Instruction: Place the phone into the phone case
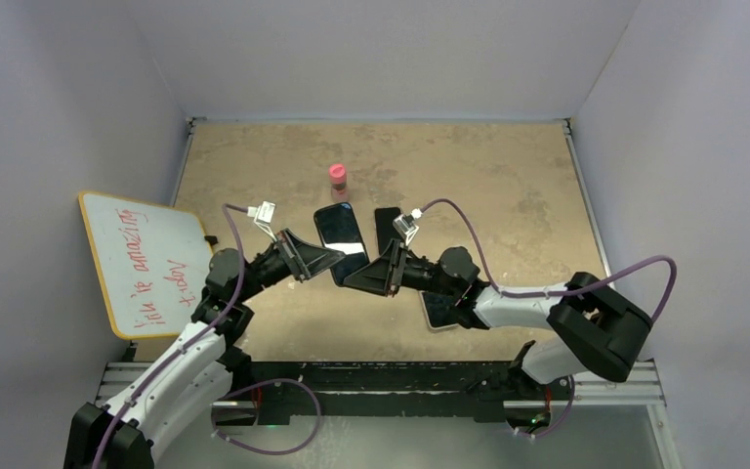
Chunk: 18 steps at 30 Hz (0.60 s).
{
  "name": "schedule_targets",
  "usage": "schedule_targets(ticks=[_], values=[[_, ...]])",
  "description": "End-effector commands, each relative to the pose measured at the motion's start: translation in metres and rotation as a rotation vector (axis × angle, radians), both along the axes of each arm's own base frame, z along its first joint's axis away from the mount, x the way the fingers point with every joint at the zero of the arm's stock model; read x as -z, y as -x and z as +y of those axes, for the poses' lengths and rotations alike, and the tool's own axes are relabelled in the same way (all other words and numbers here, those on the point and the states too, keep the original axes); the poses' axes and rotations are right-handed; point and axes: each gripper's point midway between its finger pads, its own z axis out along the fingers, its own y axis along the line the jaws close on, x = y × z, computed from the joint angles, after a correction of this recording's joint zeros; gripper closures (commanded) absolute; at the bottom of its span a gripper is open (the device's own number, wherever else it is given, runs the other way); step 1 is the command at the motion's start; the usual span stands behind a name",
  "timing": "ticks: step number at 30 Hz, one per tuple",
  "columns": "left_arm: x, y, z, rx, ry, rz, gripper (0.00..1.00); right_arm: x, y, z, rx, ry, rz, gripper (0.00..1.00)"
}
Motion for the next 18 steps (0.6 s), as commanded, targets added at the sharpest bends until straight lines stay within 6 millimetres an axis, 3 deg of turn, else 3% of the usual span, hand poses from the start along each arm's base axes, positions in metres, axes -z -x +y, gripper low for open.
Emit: schedule_targets(ticks=[1, 5, 10, 13, 18], values=[[-0.020, -0.007, 0.006, -0.058, 0.023, -0.128, 1.00, -0.041, -0.004, -0.002, 0.033, -0.160, -0.009, 0.69], [-0.004, -0.014, 0.008, -0.084, -0.068, -0.149, 1.00, -0.044, -0.004, -0.006, 0.027, -0.231, 0.056, 0.98], [0.016, -0.020, 0.009, -0.093, -0.163, -0.145, 1.00, -0.049, -0.003, -0.009, -0.013, -0.339, 0.148, 1.00], [0.010, -0.013, 0.003, -0.031, -0.163, -0.169, 1.00, -0.040, -0.004, -0.007, -0.016, -0.328, 0.155, 1.00], [-0.008, 0.004, -0.005, 0.076, -0.111, -0.201, 1.00, -0.025, 0.003, -0.013, -0.015, -0.267, 0.091, 0.58]])
